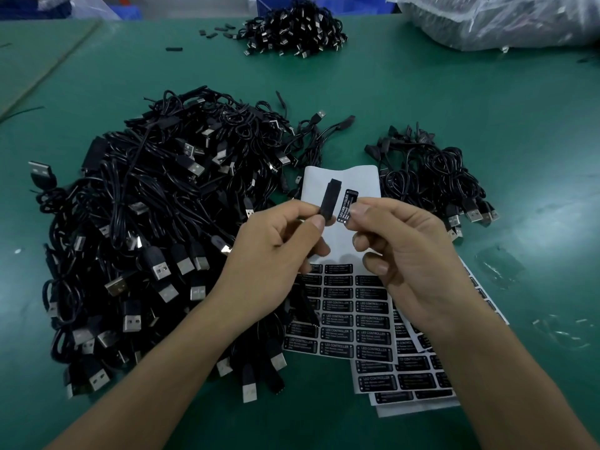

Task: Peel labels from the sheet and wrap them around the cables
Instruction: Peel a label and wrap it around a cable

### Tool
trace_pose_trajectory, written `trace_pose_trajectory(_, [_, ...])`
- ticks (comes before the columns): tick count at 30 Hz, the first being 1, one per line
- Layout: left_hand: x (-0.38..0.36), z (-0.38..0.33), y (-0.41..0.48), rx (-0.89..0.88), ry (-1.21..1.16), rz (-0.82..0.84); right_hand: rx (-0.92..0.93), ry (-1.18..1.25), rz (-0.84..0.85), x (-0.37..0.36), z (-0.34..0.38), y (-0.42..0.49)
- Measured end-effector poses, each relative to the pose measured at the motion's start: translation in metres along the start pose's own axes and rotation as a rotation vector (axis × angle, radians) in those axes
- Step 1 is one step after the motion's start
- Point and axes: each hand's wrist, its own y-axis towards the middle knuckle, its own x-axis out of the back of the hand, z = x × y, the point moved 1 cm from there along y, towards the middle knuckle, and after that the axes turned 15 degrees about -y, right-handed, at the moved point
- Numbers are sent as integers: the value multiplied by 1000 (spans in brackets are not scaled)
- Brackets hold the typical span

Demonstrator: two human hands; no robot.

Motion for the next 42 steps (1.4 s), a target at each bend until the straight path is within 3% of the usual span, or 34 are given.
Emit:
trace_pose_trajectory(16, [-2,-1,0,30,-5,-26,130,-203,-79,-6,5,-4])
trace_pose_trajectory(25, [-2,-4,-1,-3,50,-37,31,64,-11,0,7,-3])
trace_pose_trajectory(33, [-2,-3,-1,-19,23,14,5,82,15,-2,4,-1])
trace_pose_trajectory(42, [-2,-3,-1,-12,23,-78,53,79,7,-2,4,-1])
